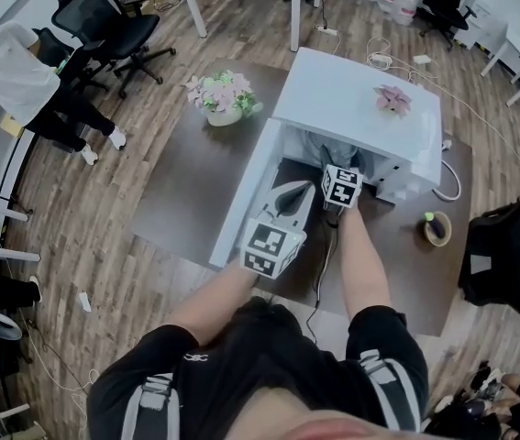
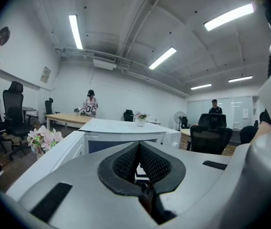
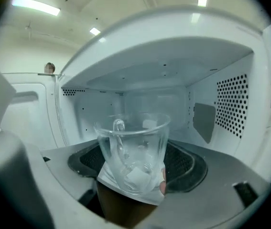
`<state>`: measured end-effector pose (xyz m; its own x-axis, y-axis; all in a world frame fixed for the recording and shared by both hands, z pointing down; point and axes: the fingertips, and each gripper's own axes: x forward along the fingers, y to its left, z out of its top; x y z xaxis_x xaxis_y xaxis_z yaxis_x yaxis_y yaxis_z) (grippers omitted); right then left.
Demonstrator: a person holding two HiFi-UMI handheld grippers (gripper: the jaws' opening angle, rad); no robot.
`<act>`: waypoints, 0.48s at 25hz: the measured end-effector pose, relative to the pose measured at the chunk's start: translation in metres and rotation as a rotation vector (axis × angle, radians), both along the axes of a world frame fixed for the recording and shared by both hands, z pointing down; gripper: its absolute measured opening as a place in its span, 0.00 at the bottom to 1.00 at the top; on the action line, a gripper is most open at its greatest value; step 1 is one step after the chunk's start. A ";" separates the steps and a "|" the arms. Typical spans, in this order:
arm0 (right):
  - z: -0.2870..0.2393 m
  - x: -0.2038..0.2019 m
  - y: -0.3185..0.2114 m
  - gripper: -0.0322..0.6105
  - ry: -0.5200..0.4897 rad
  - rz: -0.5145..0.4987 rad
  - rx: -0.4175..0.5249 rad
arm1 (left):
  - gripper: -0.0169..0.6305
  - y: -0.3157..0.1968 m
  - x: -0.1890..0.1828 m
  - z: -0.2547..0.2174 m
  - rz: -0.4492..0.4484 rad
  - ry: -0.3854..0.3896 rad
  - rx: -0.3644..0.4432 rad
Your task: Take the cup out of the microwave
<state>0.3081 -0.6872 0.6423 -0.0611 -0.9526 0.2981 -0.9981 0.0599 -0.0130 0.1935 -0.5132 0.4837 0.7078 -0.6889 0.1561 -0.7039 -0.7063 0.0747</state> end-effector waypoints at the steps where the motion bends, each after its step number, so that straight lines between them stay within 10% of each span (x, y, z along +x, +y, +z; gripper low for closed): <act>1: -0.004 -0.001 0.006 0.63 -0.002 0.000 0.009 | 0.03 0.000 -0.001 -0.002 -0.002 0.005 0.002; 12: -0.053 -0.015 0.085 0.63 -0.004 -0.011 0.098 | 0.03 0.014 -0.006 -0.021 -0.004 0.050 0.021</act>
<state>0.2932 -0.6022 0.5889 -0.0723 -0.9764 0.2034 -0.9974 0.0717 -0.0101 0.1877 -0.4993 0.4628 0.7117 -0.6944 0.1060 -0.7024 -0.7055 0.0946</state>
